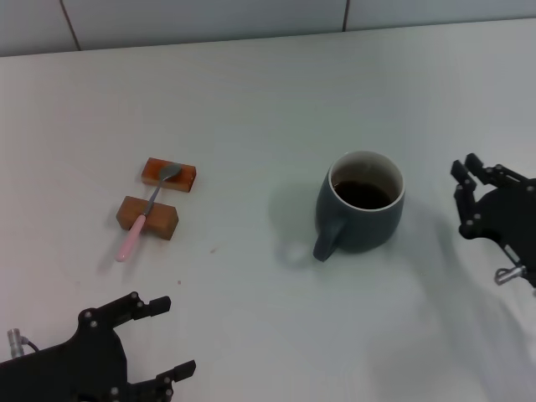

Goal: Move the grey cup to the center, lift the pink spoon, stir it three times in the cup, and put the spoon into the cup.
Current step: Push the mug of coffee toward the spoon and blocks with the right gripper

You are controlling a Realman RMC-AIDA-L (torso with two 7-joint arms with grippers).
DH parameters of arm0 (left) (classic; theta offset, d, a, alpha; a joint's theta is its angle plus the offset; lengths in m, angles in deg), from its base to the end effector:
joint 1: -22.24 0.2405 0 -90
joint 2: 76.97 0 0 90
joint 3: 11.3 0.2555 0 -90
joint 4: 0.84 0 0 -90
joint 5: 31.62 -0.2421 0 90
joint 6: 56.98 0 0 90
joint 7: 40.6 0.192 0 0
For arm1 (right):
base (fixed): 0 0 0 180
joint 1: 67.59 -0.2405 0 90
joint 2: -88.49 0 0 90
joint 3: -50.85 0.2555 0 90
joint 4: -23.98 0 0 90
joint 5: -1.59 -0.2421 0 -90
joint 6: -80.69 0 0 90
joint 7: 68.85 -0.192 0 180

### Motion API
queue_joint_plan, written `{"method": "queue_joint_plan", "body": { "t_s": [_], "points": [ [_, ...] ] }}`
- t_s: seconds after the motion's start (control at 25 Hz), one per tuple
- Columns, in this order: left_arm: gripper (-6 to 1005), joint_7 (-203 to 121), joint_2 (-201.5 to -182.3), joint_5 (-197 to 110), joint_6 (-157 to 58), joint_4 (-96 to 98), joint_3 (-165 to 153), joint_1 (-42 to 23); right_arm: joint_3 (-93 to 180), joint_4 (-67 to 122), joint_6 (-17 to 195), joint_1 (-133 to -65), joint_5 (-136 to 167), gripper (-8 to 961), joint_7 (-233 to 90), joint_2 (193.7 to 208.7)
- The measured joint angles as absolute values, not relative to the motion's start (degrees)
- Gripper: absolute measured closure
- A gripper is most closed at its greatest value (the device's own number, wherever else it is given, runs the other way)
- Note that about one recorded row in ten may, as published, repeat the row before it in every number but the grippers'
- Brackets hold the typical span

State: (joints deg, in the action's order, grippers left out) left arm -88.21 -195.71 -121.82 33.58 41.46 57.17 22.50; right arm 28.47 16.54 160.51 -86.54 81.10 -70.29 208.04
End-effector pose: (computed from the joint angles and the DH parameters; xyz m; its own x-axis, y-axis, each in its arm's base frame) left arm -0.3238 0.2189 -0.0727 0.8545 0.0885 0.5118 0.2568 -0.9285 -0.2681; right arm 0.3498 0.3011 -0.0856 0.8210 0.0425 -0.5694 -0.5125 -0.3845 -0.7677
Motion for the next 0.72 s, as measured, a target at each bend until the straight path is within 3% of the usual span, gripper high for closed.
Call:
{"method": "queue_joint_plan", "body": {
  "t_s": [0.72],
  "points": [
    [199,-88.1,-195.71,-121.8,33.3,41.6,58.3,22.4,27.7,8.0,155.7,-92.8,84.0,805,-68.7,207.87]
  ]
}}
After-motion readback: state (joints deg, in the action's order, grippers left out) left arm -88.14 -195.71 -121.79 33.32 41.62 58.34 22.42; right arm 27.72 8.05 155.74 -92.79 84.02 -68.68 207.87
